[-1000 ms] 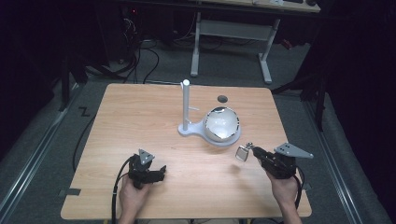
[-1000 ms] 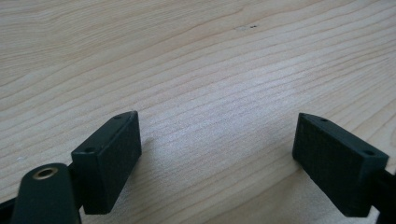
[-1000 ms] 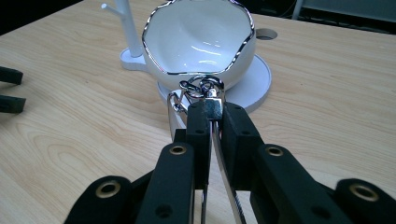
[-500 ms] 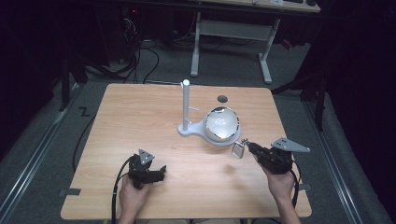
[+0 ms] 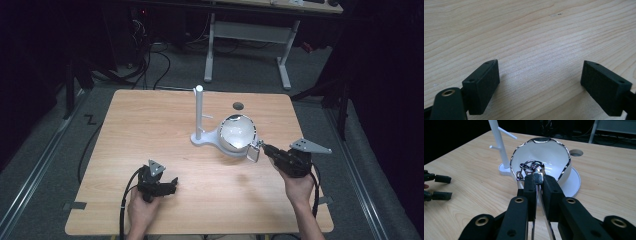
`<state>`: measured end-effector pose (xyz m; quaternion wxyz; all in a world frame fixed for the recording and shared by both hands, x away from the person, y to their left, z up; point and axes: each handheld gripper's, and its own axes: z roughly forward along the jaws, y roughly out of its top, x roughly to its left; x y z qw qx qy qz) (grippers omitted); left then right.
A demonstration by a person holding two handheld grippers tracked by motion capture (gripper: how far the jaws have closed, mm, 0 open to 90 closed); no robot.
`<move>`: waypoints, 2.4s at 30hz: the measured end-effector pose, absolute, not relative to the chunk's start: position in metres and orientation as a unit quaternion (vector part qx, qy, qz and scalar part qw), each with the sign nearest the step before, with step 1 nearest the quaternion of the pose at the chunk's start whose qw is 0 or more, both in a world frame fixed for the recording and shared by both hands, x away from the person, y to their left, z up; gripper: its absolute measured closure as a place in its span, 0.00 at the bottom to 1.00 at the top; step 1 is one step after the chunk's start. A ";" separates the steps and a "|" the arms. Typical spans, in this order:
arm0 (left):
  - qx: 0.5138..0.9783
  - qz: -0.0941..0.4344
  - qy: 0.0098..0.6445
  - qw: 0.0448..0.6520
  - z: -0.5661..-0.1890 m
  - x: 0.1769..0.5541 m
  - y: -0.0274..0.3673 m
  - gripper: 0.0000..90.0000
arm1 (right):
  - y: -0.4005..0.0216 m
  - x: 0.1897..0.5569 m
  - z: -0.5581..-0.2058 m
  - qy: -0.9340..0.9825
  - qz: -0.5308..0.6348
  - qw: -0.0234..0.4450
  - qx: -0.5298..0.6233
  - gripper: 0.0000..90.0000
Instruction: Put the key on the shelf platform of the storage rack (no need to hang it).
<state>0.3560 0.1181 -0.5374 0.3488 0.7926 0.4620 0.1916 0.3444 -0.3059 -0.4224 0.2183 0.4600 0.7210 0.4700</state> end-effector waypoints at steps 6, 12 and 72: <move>0.793 0.191 0.462 0.349 -0.537 0.356 0.118 0.18 | -0.304 0.353 -0.417 0.721 0.471 0.220 0.459 0.91; 0.793 0.191 0.462 0.349 -0.537 0.356 0.118 0.18 | -0.302 0.362 -0.412 0.723 0.467 0.222 0.458 0.91; 0.793 0.191 0.462 0.349 -0.537 0.356 0.118 0.18 | -0.250 0.456 -0.447 0.757 0.402 0.182 0.481 0.91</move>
